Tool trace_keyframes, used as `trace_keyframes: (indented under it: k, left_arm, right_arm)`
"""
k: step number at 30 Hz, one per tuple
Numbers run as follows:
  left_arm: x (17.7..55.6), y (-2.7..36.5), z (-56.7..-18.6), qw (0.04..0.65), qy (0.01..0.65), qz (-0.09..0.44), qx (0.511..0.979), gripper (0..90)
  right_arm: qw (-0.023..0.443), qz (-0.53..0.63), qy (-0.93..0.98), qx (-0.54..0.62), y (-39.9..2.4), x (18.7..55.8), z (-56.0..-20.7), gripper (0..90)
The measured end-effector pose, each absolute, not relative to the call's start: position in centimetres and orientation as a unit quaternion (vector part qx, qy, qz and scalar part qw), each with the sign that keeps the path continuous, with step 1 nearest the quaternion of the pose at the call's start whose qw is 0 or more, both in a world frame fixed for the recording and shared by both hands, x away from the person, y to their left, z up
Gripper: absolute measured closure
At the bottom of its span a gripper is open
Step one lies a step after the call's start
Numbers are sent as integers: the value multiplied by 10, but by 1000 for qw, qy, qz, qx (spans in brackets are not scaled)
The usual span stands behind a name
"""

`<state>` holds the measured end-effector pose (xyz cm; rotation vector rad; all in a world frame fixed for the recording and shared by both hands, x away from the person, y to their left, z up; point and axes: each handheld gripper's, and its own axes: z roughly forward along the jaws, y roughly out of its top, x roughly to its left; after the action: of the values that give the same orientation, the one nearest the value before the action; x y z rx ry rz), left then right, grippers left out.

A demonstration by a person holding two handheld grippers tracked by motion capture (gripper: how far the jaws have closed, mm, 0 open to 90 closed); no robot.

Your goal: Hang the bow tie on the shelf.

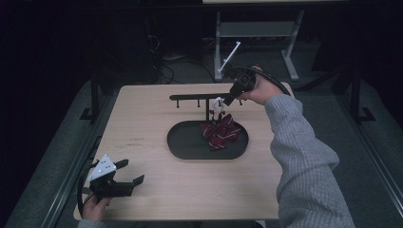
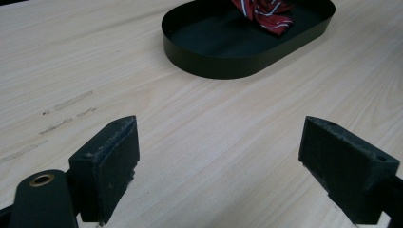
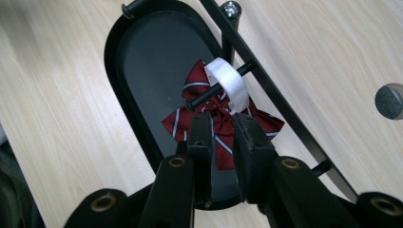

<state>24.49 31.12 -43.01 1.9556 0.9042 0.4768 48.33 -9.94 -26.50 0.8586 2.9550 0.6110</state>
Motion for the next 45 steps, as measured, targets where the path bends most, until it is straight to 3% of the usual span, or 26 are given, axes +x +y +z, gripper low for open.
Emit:
trace_keyframes:
  k: [45]
  left_arm:
    - [244,310,-430,452,366,192,790,131]
  right_arm:
    - [1,228,935,271,-136,436,-273,621]
